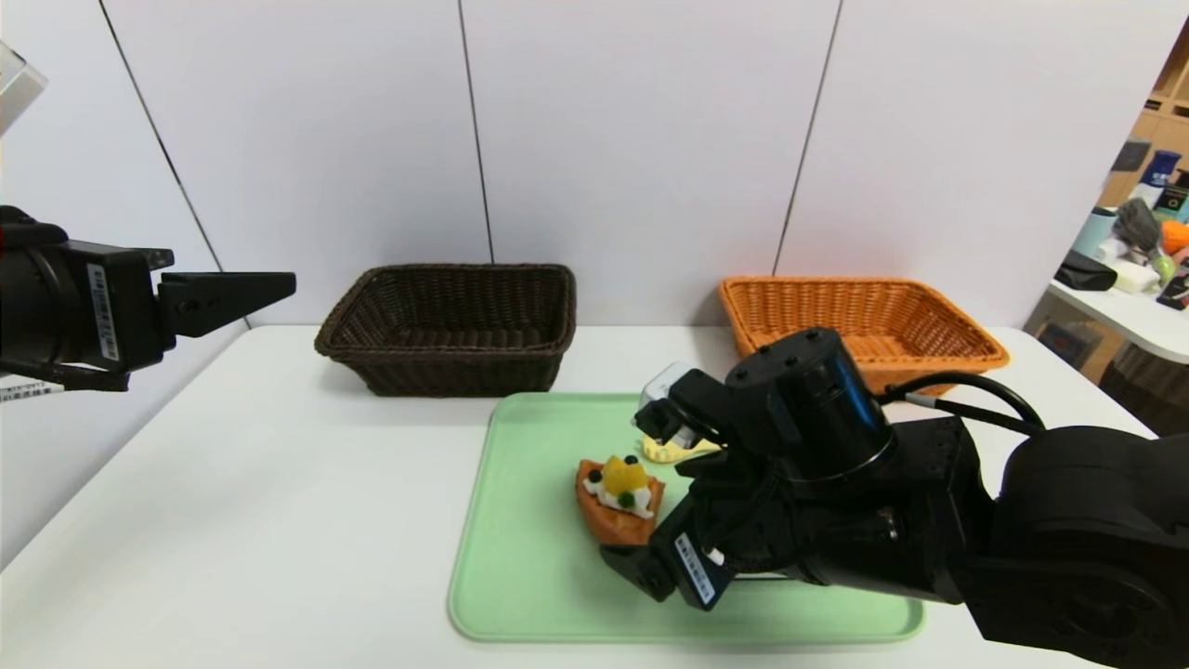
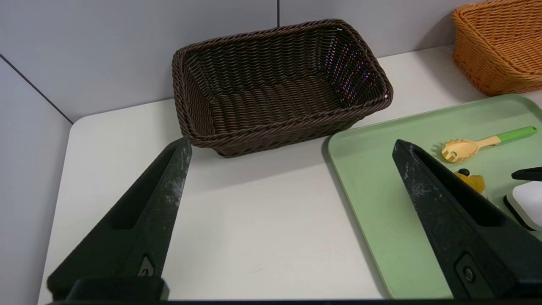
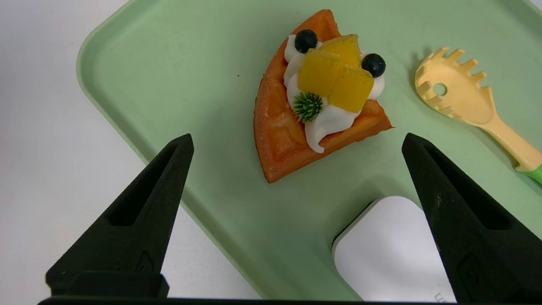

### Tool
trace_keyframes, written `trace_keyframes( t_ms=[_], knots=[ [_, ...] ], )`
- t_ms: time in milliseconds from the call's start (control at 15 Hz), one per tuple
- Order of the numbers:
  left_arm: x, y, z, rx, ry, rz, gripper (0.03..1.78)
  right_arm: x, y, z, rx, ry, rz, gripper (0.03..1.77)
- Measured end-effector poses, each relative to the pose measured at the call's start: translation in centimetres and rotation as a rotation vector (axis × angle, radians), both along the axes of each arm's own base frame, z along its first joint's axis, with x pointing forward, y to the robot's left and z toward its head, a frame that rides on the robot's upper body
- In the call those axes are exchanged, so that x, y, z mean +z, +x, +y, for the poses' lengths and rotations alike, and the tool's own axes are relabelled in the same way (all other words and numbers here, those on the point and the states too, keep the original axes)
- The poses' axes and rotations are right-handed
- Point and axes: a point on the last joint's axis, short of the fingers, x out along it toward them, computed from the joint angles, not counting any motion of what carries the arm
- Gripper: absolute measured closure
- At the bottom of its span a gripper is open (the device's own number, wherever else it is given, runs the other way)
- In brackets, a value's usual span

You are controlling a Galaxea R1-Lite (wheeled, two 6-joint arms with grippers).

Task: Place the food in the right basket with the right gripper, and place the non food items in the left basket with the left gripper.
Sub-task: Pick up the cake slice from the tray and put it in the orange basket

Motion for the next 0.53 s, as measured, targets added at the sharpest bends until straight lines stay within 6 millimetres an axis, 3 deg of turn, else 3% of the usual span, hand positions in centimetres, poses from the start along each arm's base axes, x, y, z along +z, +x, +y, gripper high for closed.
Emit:
trace_keyframes(
  t_ms=[533],
  knots=[
    [-0.1,0.3,-0.09,0.007,-0.044,0.016,0.12,-0.69,0.84,0.86,-0.012,0.031,-0.018,0.1]
  ],
)
